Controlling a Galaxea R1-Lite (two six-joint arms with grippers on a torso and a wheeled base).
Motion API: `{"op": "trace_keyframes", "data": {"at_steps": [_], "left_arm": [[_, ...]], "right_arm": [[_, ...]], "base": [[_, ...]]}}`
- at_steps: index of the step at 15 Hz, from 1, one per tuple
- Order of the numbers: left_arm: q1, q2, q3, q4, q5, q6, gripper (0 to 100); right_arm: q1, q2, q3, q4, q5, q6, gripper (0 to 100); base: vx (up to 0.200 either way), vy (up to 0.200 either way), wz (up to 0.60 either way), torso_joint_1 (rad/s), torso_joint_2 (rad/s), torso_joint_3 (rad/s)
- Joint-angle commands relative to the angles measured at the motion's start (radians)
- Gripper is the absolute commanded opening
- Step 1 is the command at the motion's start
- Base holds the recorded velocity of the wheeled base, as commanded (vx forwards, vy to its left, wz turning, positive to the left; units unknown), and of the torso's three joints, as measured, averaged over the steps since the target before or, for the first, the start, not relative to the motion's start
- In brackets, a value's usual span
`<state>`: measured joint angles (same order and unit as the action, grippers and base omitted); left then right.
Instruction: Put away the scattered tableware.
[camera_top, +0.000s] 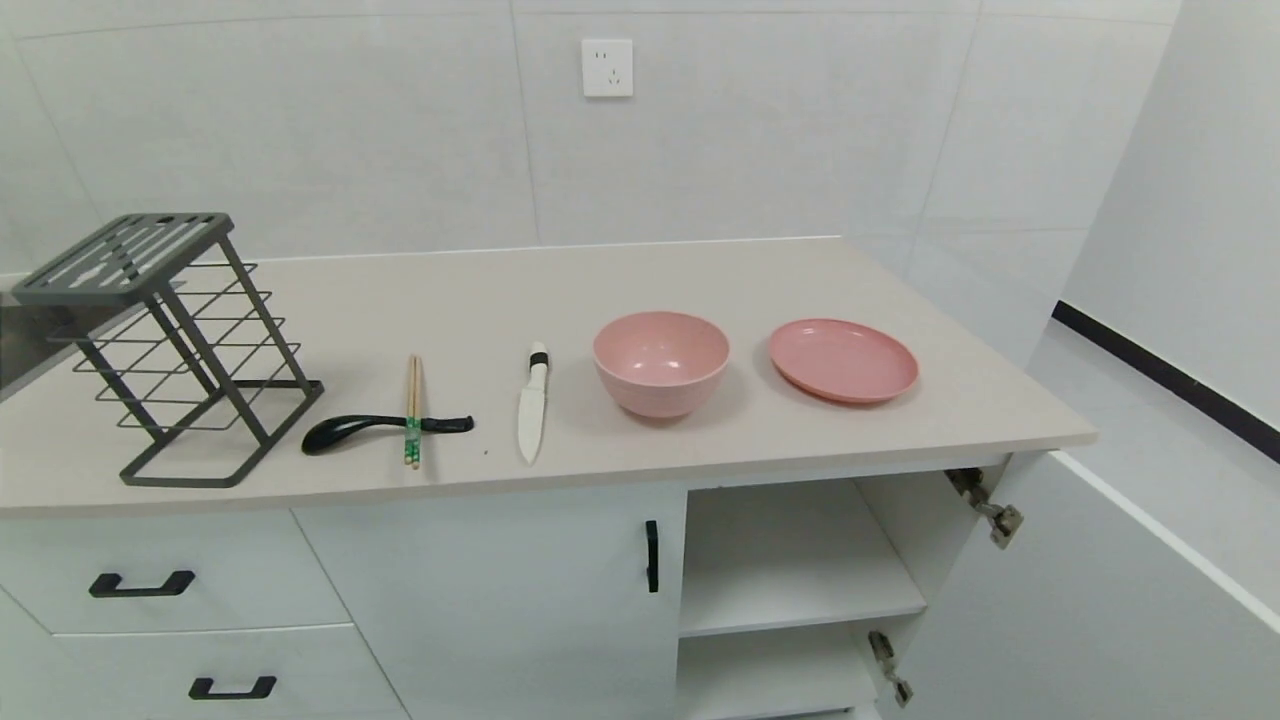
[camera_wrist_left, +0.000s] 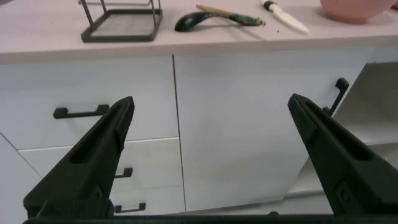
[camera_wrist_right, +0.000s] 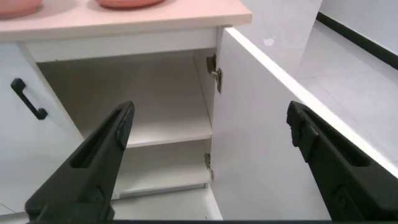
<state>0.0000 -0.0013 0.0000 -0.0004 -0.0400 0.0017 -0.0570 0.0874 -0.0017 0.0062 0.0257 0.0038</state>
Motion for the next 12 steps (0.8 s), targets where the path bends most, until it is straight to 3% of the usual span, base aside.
{"op": "trace_keyframes", "data": {"at_steps": [1, 3, 8, 12], "left_arm": [[0.000, 0.001, 0.000, -0.001, 0.000, 0.000, 100], [0.000, 0.001, 0.000, -0.001, -0.001, 0.000, 100], [0.000, 0.001, 0.000, -0.001, 0.000, -0.002, 100], [0.000, 0.001, 0.000, -0.001, 0.000, -0.002, 100]], "right_arm": [[0.000, 0.002, 0.000, 0.000, 0.000, 0.001, 100], [0.000, 0.002, 0.000, 0.000, 0.000, -0.001, 100], [0.000, 0.002, 0.000, 0.000, 0.000, 0.001, 100], [0.000, 0.002, 0.000, 0.000, 0.000, -0.001, 100]], "base": [[0.000, 0.000, 0.00, 0.305, -0.51, -0.242], [0.000, 0.000, 0.00, 0.283, -0.52, -0.242], [0.200, 0.000, 0.00, 0.277, -0.54, -0.253], [0.000, 0.000, 0.00, 0.176, -0.32, -0.154]]}}
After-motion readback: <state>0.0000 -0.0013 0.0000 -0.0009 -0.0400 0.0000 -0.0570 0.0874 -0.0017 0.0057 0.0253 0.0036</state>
